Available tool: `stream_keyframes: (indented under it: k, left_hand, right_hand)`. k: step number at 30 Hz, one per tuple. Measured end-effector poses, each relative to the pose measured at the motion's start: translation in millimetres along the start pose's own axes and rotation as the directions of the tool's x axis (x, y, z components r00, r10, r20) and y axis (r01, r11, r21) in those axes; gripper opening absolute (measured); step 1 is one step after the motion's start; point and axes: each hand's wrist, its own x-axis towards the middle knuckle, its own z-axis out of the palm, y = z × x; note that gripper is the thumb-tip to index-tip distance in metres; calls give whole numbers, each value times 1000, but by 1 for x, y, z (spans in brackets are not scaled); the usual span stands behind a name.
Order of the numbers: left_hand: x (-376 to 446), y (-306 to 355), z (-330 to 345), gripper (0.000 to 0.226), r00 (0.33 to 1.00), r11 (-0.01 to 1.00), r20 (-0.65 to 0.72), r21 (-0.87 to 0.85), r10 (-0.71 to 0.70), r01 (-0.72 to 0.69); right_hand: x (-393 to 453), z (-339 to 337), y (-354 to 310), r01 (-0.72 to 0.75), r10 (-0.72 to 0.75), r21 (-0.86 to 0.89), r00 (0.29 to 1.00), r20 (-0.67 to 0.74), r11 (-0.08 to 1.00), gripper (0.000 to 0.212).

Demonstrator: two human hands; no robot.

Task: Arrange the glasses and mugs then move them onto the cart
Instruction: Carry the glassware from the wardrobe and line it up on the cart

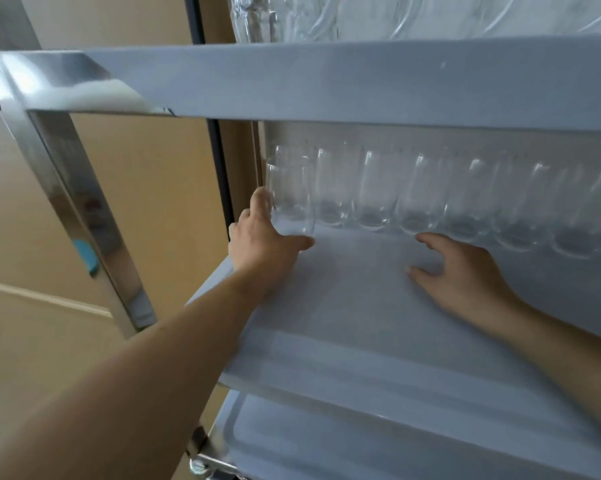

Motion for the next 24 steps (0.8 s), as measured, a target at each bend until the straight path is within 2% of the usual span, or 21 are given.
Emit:
stream_keyframes:
  k: [7,12,16,19,24]
  left_hand:
    - [19,-4,1,85,998,997,4,38,-63,63]
    - [17,5,-2,83,994,986,31,131,-105,100]
    - [9,6,-7,117,974,971,98,145,-204,188]
    - [-11,6,-14,105,985,975,102,189,-137,116]
    - [-47,7,-33,103,979,937,200,347,-33,-39]
  right_hand:
    - [7,6,-8,42,-43,-55,999,-14,998,58]
    - [2,2,-17,60,-60,-47,998,-2,997,58]
    - [-8,0,-23,75,-75,-26,997,-4,997,57]
    - [-17,1,-30,81,-80,-35,996,39,996,59]
    - [-39,-3,-46,82,-79,-26,989,122,996,61]
